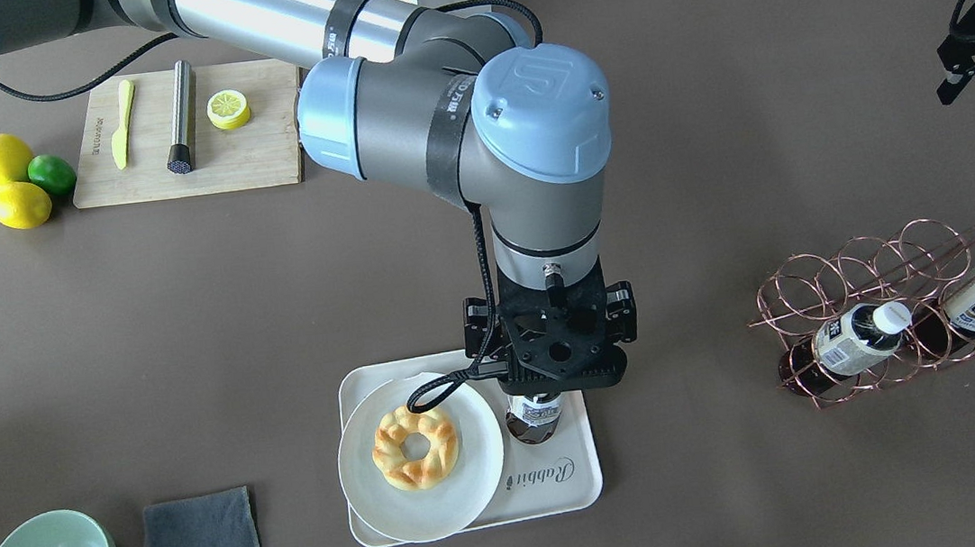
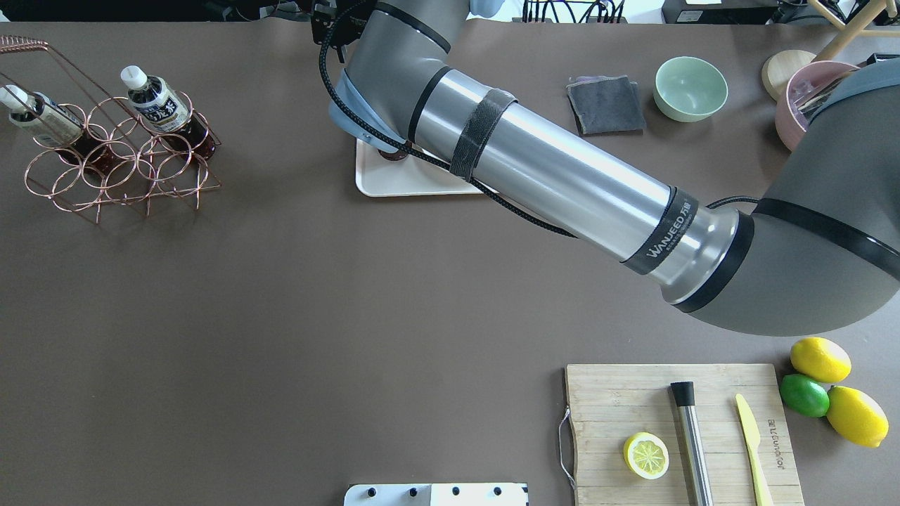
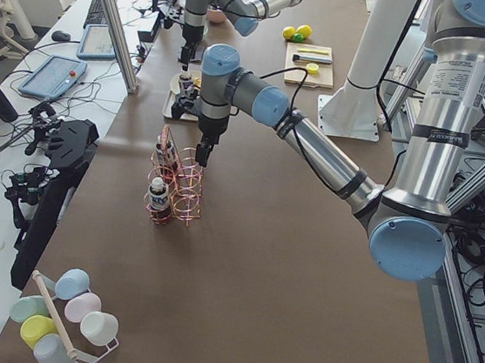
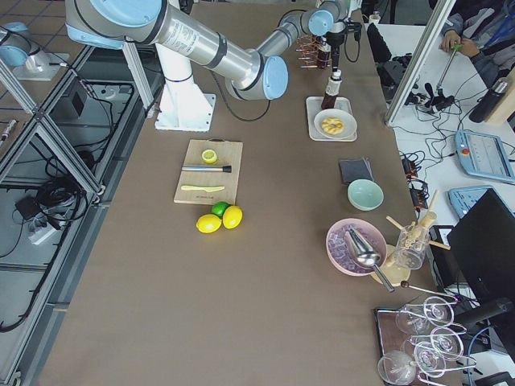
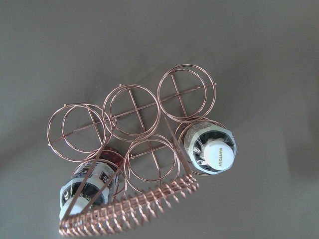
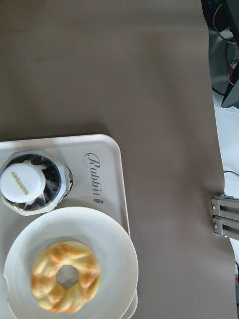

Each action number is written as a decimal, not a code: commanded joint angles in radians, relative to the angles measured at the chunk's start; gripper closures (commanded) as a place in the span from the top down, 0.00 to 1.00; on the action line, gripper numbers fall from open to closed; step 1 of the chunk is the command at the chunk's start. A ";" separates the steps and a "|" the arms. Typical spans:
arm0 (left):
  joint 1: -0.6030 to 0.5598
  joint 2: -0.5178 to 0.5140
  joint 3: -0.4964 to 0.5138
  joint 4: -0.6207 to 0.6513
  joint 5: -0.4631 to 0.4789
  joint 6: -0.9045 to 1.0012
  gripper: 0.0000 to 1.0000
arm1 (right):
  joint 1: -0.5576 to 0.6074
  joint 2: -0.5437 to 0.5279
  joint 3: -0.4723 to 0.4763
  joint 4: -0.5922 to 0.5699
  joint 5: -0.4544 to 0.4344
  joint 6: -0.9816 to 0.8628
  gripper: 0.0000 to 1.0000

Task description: Place tea on tray

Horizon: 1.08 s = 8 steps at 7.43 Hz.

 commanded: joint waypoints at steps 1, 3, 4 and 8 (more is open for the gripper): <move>-0.029 0.038 0.017 0.003 0.002 0.065 0.96 | 0.054 -0.159 0.331 -0.216 0.085 -0.111 0.99; -0.137 0.092 0.026 0.009 0.004 0.191 0.96 | 0.138 -0.409 0.586 -0.262 0.174 -0.271 0.99; -0.178 0.123 0.028 0.012 0.004 0.261 0.96 | 0.196 -0.528 0.691 -0.300 0.209 -0.396 0.99; -0.287 0.169 0.089 0.012 -0.009 0.452 0.96 | 0.497 -1.045 1.004 -0.469 0.264 -1.051 1.00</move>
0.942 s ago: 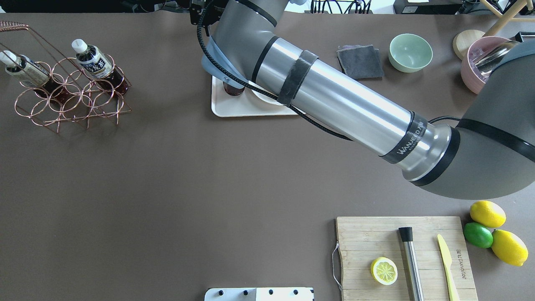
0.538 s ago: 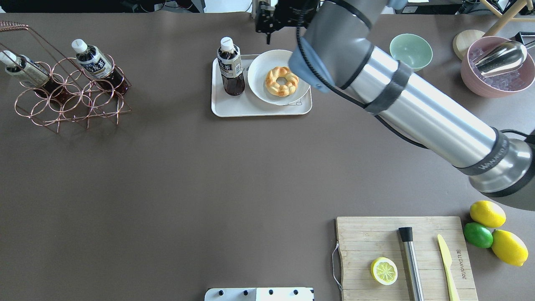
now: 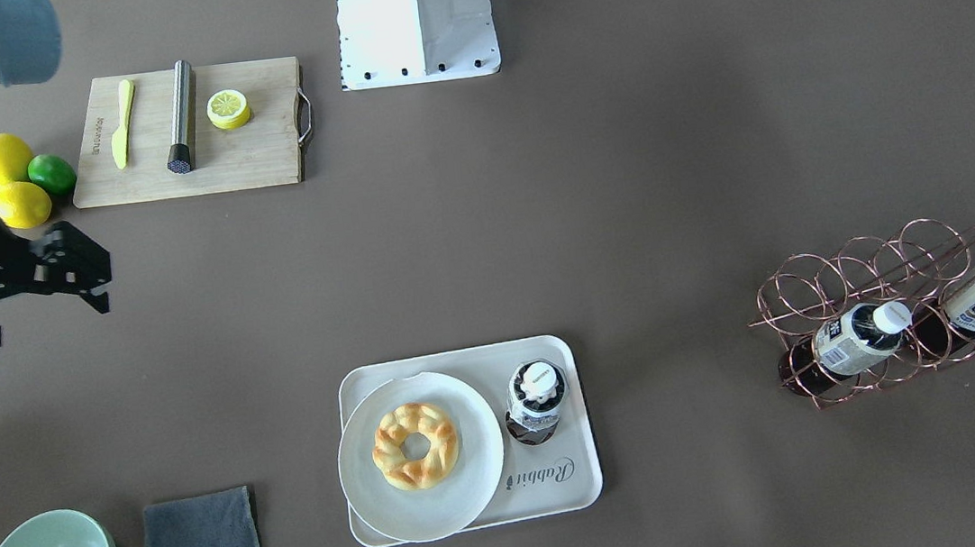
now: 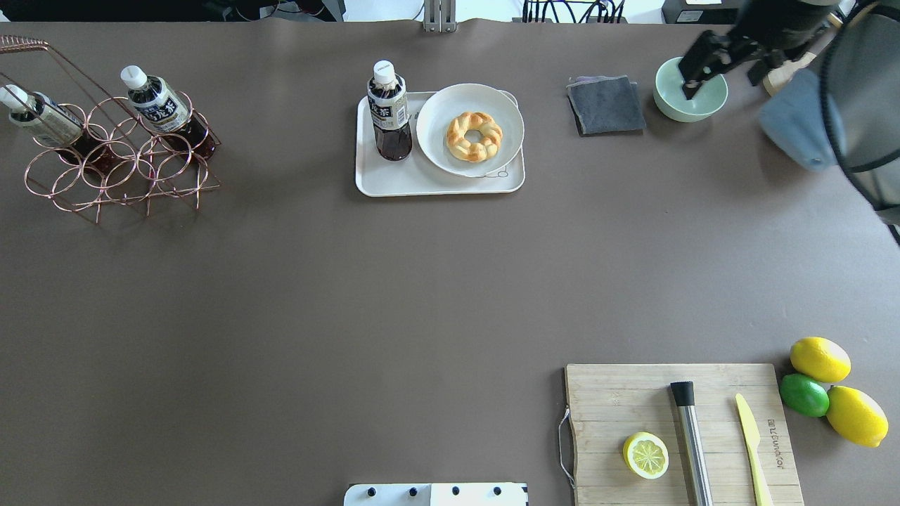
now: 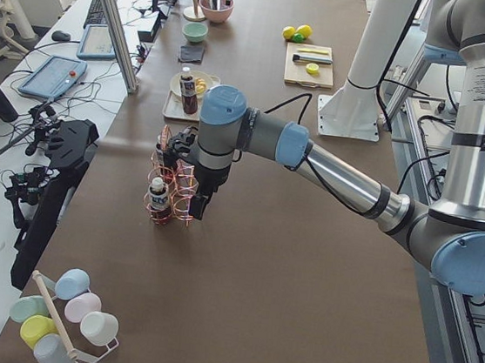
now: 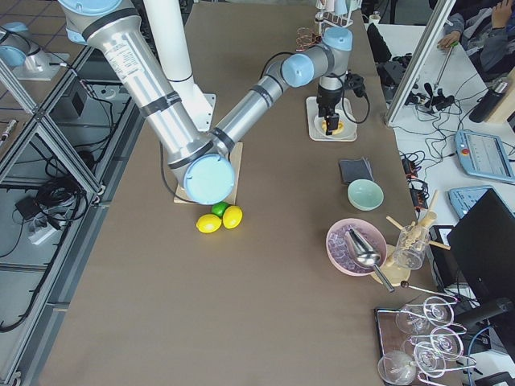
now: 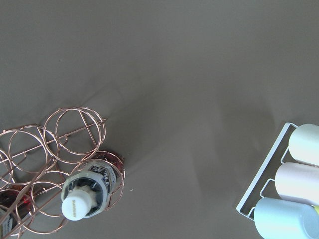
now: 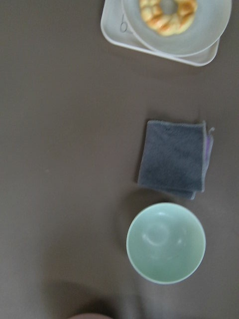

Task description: Place tea on tray

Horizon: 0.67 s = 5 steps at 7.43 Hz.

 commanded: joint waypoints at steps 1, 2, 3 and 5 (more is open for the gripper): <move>-0.045 0.029 0.017 0.000 -0.008 0.071 0.96 | 0.225 -0.352 0.102 -0.041 0.022 -0.508 1.00; -0.049 0.038 0.011 0.002 -0.017 0.052 0.97 | 0.320 -0.464 0.094 -0.037 0.029 -0.680 1.00; -0.049 0.040 0.012 -0.003 -0.026 0.012 0.97 | 0.397 -0.547 0.079 -0.031 0.027 -0.777 1.00; -0.049 0.084 0.047 -0.009 -0.025 0.021 0.97 | 0.458 -0.591 0.056 -0.031 0.024 -0.879 1.00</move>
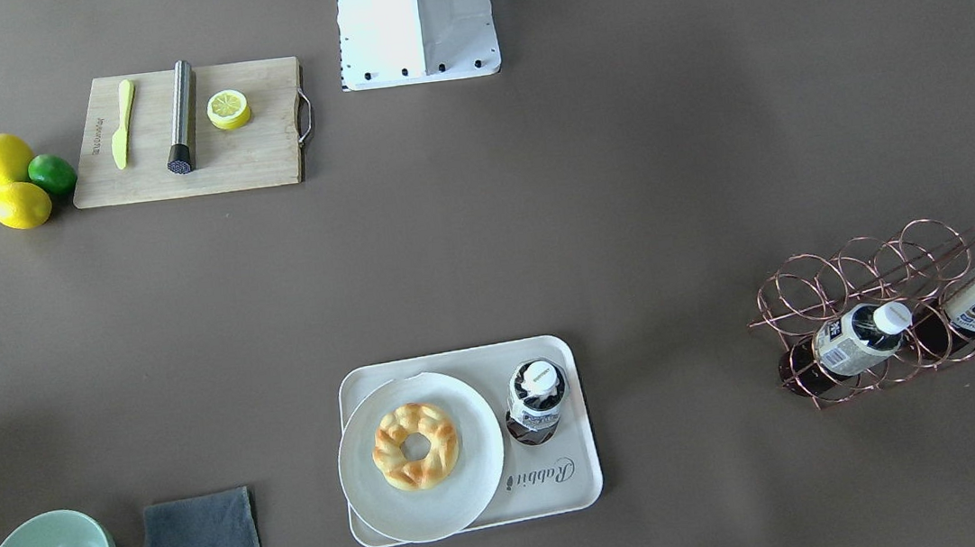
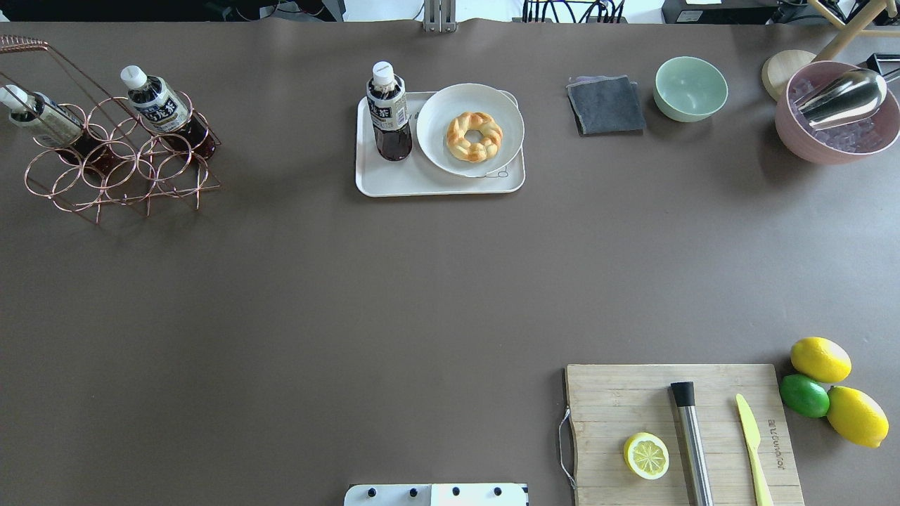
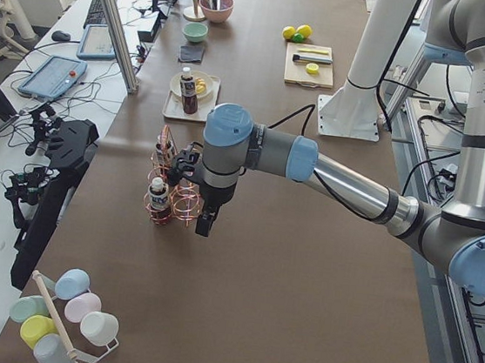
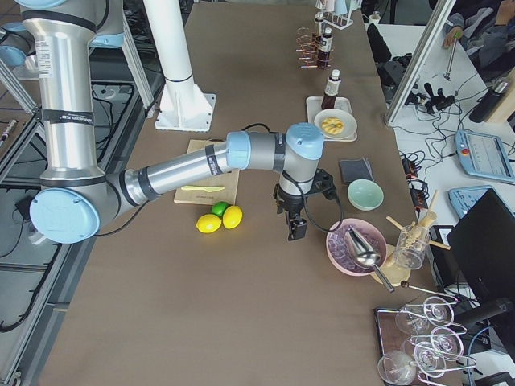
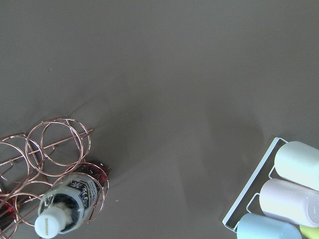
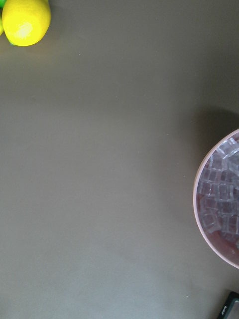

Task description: Place tea on tray

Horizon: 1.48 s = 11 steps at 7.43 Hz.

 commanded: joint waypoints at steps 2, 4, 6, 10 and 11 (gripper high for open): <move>-0.004 0.117 0.027 -0.096 0.002 0.002 0.97 | 0.062 -0.062 -0.072 0.044 -0.002 -0.109 1.00; -0.043 0.146 0.048 -0.167 -0.006 0.002 0.97 | 0.062 -0.071 -0.133 0.179 0.020 -0.097 1.00; -0.079 0.146 0.059 -0.167 -0.003 0.002 0.97 | 0.062 -0.069 -0.128 0.181 0.026 -0.093 1.00; -0.085 0.160 0.051 -0.170 0.002 0.002 0.97 | 0.062 -0.074 -0.125 0.181 0.041 -0.092 1.00; -0.085 0.160 0.051 -0.170 0.002 0.002 0.97 | 0.062 -0.071 -0.128 0.179 0.040 -0.092 1.00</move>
